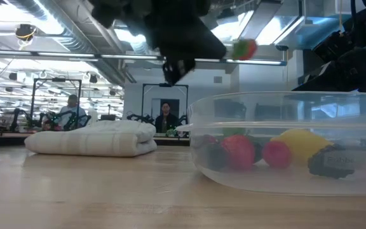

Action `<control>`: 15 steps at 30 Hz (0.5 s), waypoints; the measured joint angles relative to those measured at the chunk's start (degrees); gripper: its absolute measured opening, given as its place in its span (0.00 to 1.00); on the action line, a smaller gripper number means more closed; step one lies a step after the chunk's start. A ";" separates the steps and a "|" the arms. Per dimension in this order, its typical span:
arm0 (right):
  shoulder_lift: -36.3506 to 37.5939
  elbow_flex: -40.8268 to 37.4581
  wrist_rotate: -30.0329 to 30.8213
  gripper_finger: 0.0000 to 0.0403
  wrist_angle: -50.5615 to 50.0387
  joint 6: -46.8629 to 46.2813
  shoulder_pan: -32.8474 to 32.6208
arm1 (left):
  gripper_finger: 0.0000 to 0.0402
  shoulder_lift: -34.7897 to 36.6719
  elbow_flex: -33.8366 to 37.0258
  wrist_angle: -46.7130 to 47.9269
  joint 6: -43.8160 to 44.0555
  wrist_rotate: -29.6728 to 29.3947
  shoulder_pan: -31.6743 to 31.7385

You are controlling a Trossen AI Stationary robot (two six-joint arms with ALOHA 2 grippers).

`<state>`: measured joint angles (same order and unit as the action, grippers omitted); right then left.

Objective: Pick and placing Produce into tupperware
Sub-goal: Put the strawberry into the transparent container

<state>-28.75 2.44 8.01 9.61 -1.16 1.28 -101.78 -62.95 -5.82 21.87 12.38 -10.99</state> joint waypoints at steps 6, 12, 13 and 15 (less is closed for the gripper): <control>0.02 0.00 0.00 0.60 0.02 0.14 0.00 | 0.00 -6.26 -9.51 8.56 -4.90 2.06 -2.11; -0.01 0.00 -0.02 0.60 -0.38 0.06 0.00 | 0.00 -13.61 -22.79 26.16 -5.60 1.78 -2.17; -0.01 0.00 -0.01 0.60 -0.37 0.08 0.00 | 0.00 -14.64 -24.63 28.48 -5.63 1.69 -2.15; 0.02 0.00 0.00 0.60 -0.46 0.05 0.00 | 0.00 -16.64 -27.96 32.12 -5.99 1.73 -2.24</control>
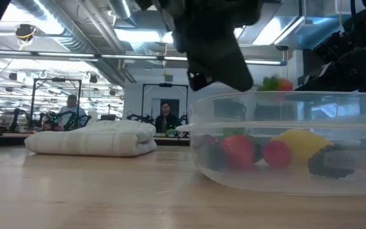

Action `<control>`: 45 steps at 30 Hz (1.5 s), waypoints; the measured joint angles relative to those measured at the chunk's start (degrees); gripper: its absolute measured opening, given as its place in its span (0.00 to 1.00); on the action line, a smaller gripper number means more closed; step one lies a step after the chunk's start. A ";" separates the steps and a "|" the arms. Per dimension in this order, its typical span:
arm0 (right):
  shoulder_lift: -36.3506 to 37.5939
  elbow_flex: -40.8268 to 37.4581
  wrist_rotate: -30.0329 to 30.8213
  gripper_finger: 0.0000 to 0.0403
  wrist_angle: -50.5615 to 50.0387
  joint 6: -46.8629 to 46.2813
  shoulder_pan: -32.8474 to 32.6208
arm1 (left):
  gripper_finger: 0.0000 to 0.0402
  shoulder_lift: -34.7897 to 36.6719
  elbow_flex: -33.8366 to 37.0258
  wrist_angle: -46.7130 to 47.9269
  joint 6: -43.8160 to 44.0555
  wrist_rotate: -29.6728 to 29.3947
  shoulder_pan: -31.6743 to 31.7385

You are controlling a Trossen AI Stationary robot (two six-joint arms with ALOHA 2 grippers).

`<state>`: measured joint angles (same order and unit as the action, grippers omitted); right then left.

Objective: Pick and placing Produce into tupperware
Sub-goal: Put the strawberry into the transparent container, then put the raspberry into the transparent container

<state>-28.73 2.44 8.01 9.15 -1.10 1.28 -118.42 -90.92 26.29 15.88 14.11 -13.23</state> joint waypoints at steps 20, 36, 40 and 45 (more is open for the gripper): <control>-0.02 0.00 -0.02 0.60 -0.73 0.09 0.00 | 0.00 -4.34 -7.73 12.25 0.02 -5.64 -0.46; -0.01 0.00 -0.02 0.60 -0.74 -0.04 0.00 | 0.07 -4.34 -7.73 12.23 0.04 -5.77 -0.39; -0.02 0.00 -0.02 0.60 -0.73 -0.09 0.00 | 0.07 -4.34 -7.73 12.23 0.01 -5.79 -0.39; 0.00 0.00 -0.02 0.60 -0.73 -0.12 0.00 | 0.07 -3.58 -7.84 13.03 -3.22 -5.90 -0.39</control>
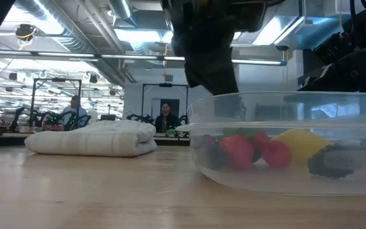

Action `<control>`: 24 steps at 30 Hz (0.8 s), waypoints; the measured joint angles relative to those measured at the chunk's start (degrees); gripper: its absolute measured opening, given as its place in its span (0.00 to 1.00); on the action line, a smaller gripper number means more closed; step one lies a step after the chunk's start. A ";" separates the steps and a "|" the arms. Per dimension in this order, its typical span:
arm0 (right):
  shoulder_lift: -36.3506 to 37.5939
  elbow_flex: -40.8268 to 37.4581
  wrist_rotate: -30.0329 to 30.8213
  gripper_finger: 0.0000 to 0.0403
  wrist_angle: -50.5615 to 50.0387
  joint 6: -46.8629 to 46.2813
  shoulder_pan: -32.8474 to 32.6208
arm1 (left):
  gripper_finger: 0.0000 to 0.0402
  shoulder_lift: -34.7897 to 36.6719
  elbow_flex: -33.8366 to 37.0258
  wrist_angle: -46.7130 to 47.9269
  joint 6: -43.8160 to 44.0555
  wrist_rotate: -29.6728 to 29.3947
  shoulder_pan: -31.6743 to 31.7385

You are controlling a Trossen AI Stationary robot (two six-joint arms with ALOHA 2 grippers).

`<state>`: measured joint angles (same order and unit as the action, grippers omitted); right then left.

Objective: Pick and placing Produce into tupperware
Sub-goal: Put the raspberry into the transparent container

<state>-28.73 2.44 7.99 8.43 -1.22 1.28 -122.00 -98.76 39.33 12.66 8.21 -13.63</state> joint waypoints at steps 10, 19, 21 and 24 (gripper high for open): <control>0.00 0.00 -0.02 0.60 0.24 0.00 -0.01 | 0.28 1.00 0.01 12.81 6.09 -1.95 -0.03; 0.00 0.00 -0.02 0.60 0.37 0.00 -0.01 | 0.48 6.42 0.13 26.64 13.62 -20.32 -0.30; -0.02 0.00 -0.02 0.60 0.21 0.04 -0.01 | 0.48 8.77 0.13 26.00 13.86 -20.59 -0.58; -0.01 0.00 -0.02 0.60 0.27 0.03 0.00 | 0.48 12.18 0.11 25.70 14.07 -20.78 -1.07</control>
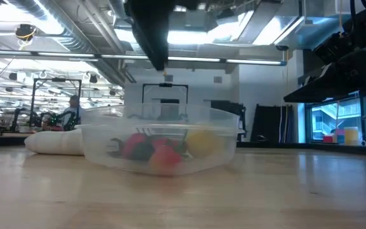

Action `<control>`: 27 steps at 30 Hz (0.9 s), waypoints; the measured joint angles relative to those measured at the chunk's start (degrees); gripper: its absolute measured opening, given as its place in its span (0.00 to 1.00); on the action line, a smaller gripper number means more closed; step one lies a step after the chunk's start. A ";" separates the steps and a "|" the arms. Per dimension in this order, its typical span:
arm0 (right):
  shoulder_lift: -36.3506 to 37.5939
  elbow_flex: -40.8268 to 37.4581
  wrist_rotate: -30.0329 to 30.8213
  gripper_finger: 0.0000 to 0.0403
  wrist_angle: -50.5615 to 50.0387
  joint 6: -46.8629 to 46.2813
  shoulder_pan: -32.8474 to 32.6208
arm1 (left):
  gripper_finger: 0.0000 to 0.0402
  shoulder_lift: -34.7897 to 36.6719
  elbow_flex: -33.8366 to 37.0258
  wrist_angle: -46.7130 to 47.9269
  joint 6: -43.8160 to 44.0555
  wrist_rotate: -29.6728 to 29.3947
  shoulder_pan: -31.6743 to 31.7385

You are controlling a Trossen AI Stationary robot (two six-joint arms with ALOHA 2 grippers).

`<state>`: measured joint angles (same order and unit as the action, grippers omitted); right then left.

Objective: Pick and placing Produce into tupperware
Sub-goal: Put the raspberry into the transparent container

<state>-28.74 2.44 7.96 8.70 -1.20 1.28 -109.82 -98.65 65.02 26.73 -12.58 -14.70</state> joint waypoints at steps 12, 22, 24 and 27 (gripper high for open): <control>0.00 0.00 -0.01 0.60 0.01 -0.02 0.00 | 0.49 10.44 2.38 5.46 6.61 -6.38 -2.19; 0.01 0.00 0.00 0.60 0.01 -0.04 -0.01 | 0.49 22.27 21.18 1.54 18.84 -9.39 -3.54; -0.01 0.00 0.00 0.60 0.01 0.07 0.00 | 0.49 24.80 25.70 -0.97 21.01 -9.17 -3.52; 0.01 0.00 0.00 0.60 0.01 0.00 0.00 | 0.49 28.40 32.08 -4.14 24.47 -6.52 -3.52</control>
<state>-28.73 2.44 7.97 8.71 -1.19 1.28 -81.42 -66.57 60.89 51.20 -19.10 -18.22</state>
